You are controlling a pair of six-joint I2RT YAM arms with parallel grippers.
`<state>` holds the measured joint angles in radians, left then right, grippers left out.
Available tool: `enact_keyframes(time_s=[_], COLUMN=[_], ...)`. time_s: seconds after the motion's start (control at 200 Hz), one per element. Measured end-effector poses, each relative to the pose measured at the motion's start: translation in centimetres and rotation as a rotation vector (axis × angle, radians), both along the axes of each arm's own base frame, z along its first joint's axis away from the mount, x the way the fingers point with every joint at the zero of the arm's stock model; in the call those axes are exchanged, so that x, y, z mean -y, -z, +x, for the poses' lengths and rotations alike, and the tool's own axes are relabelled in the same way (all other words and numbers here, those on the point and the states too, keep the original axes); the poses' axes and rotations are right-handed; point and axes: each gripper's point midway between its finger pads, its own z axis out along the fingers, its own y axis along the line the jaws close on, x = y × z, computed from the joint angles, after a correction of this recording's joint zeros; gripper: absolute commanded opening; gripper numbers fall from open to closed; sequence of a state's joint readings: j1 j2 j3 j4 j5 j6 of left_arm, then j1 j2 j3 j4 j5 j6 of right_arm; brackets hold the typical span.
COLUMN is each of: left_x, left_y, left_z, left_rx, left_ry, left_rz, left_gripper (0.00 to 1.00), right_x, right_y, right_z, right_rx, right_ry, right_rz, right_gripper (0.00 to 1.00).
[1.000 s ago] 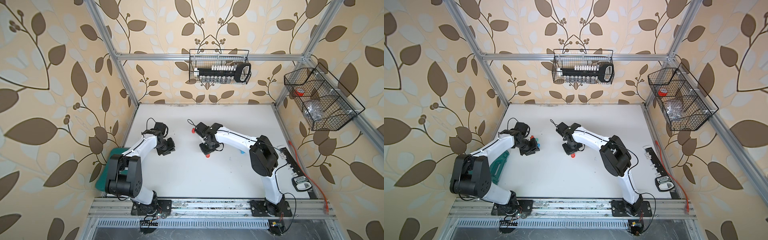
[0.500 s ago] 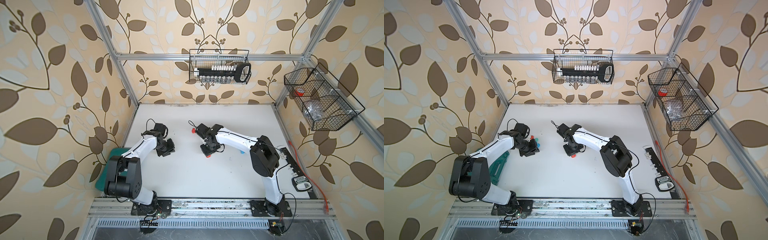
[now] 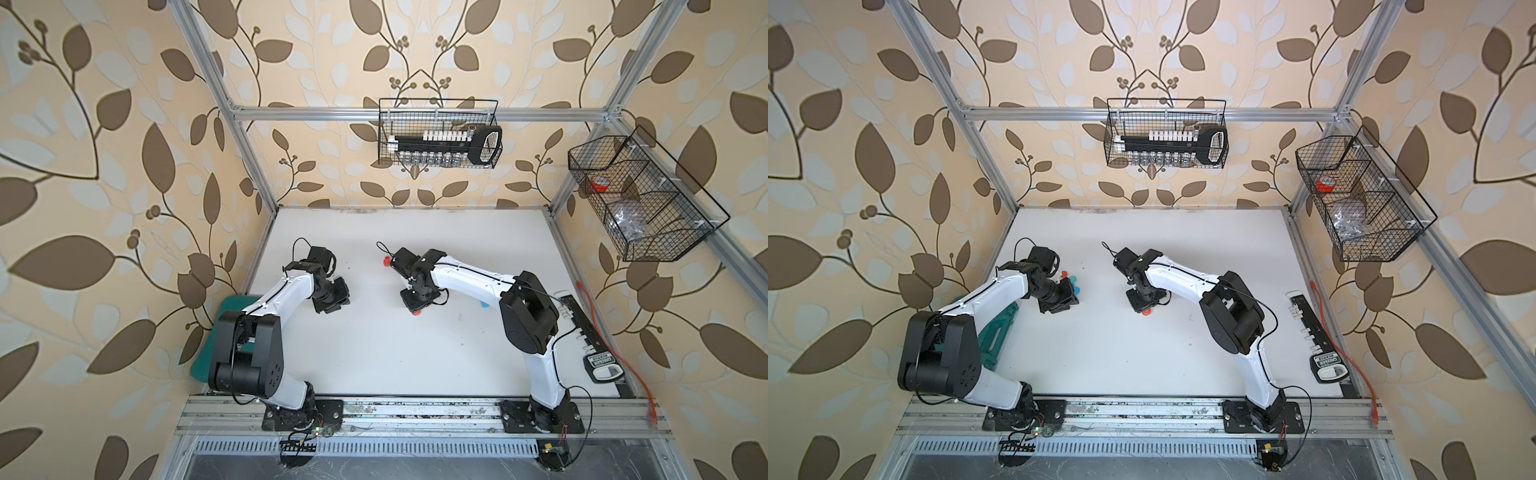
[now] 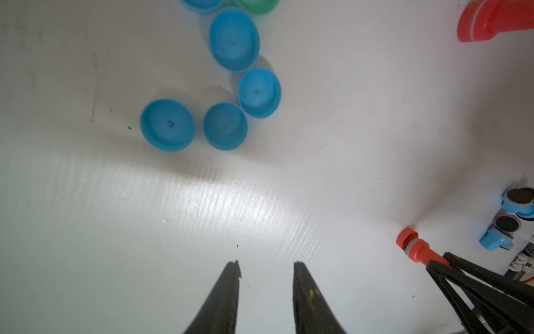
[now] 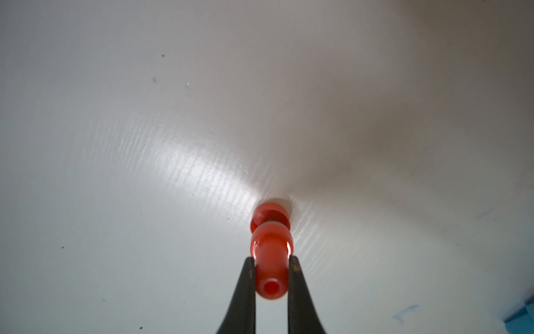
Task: Close the stamp cap
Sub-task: Close the cover of the stamp.
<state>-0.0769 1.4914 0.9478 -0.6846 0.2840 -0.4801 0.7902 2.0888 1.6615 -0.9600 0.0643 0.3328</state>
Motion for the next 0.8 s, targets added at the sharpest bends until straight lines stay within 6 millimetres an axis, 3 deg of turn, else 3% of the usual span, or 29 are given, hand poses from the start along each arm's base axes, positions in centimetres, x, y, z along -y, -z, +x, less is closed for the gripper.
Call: enact_keyframes(time_s=[0.8], left_x=[0.0], left_y=[0.0], left_z=[0.01], left_rx=[0.0], left_ry=[0.0], left_rz=[0.0], left_gripper=[0.34], right_x=[-0.8], right_y=[-1.0], right_z=[0.69], right_rx=[0.023], right_ry=[-0.003], right_rz=[0.023], right_gripper=[0.01])
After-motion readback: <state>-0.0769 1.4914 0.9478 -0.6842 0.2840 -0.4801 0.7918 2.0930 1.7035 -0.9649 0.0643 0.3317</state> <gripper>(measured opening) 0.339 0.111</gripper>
